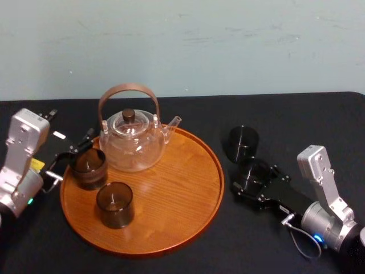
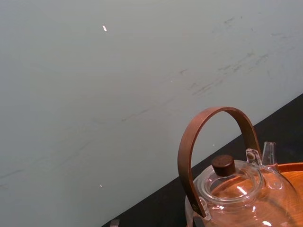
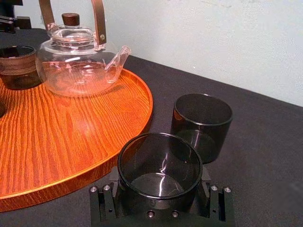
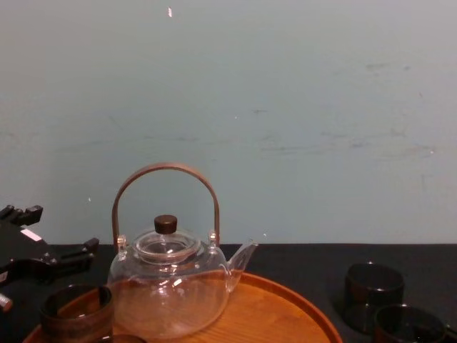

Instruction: Pick up the glass from the table and place it on the tray.

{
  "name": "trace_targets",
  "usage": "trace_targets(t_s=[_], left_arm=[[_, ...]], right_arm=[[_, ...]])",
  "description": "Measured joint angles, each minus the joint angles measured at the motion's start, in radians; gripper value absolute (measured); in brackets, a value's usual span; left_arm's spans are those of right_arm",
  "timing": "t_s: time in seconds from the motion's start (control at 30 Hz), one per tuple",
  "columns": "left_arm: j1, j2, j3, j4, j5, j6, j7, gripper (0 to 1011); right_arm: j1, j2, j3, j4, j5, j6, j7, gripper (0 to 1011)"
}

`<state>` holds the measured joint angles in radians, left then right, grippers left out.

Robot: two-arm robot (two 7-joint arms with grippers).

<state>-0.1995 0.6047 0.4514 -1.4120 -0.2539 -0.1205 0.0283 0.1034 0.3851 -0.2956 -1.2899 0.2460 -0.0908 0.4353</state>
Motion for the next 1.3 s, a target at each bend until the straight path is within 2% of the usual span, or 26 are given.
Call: trace_targets(t_s=[0.23, 0.47, 1.1, 1.3], left_arm=[[0.000, 0.000, 0.000, 0.000, 0.000, 0.000, 0.000, 1002], [0.000, 0.000, 0.000, 0.000, 0.000, 0.000, 0.000, 1001], [0.000, 0.000, 0.000, 0.000, 0.000, 0.000, 0.000, 1001], [0.000, 0.000, 0.000, 0.000, 0.000, 0.000, 0.000, 1001]], right_arm=[[-0.002, 0.002, 0.000, -0.004, 0.000, 0.000, -0.001, 1002], [-0.004, 0.003, 0.000, -0.006, 0.000, 0.001, -0.001, 906], [-0.007, 0.005, 0.001, -0.011, 0.009, 0.002, 0.002, 905], [-0.019, 0.014, -0.001, -0.053, 0.012, 0.000, 0.004, 905]])
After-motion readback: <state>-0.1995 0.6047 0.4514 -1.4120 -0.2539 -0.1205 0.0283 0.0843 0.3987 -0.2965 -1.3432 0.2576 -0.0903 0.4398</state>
